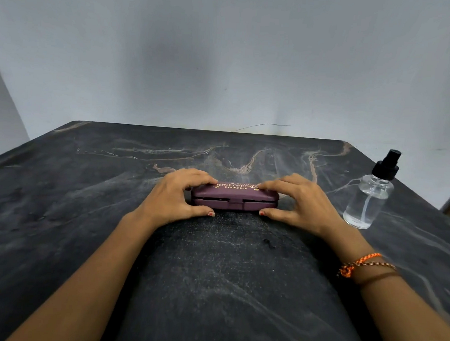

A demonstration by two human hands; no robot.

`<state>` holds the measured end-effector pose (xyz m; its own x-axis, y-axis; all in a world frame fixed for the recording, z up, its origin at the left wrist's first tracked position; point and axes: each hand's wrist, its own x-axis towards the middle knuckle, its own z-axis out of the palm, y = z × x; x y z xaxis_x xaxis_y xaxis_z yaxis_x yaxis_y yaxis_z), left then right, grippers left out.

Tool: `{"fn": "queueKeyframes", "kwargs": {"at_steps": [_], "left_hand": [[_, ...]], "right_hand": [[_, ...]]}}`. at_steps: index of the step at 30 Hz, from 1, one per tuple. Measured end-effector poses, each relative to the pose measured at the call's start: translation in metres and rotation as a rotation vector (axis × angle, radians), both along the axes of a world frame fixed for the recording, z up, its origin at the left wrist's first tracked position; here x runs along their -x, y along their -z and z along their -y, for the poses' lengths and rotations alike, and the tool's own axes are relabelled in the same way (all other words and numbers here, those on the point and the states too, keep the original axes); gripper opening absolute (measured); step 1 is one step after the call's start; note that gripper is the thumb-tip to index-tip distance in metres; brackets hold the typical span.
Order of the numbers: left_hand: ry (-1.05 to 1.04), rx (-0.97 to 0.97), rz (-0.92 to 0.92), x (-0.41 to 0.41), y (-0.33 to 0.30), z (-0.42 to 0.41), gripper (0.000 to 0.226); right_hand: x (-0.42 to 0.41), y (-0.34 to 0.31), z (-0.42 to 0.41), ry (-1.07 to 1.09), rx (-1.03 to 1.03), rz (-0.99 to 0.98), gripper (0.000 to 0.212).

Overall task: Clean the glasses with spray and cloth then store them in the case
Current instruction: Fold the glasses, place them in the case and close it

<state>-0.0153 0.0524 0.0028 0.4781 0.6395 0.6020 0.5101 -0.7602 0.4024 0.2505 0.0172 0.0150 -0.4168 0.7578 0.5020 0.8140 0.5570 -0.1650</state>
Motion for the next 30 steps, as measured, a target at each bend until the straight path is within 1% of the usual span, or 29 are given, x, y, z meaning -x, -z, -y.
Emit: {"fn": "queueKeyframes", "kwargs": {"at_steps": [3, 5, 11, 19, 25, 30], "left_hand": [[0.017, -0.145, -0.069, -0.0013, 0.0008, -0.0009, 0.053], [0.024, -0.204, -0.087, -0.0017, 0.0017, -0.0015, 0.051], [0.041, -0.241, -0.069, -0.0039, 0.0021, -0.0016, 0.049], [0.043, -0.226, -0.091, -0.0049, -0.0011, -0.001, 0.048], [0.046, -0.223, -0.093, -0.0054, -0.0012, -0.0005, 0.045], [0.052, -0.205, -0.106, -0.0027, -0.001, 0.0008, 0.045]], "right_hand": [[0.0039, 0.0005, 0.0012, -0.055, -0.142, 0.05, 0.045], [0.0062, 0.0011, 0.001, -0.094, -0.218, 0.089, 0.043], [0.0074, 0.0026, 0.0004, -0.136, -0.334, 0.142, 0.041], [0.0084, 0.0027, 0.0003, -0.148, -0.335, 0.119, 0.04], [0.0087, 0.0041, -0.001, -0.148, -0.345, 0.116, 0.035], [0.0078, 0.0038, 0.0003, -0.113, -0.237, 0.037, 0.034]]}}
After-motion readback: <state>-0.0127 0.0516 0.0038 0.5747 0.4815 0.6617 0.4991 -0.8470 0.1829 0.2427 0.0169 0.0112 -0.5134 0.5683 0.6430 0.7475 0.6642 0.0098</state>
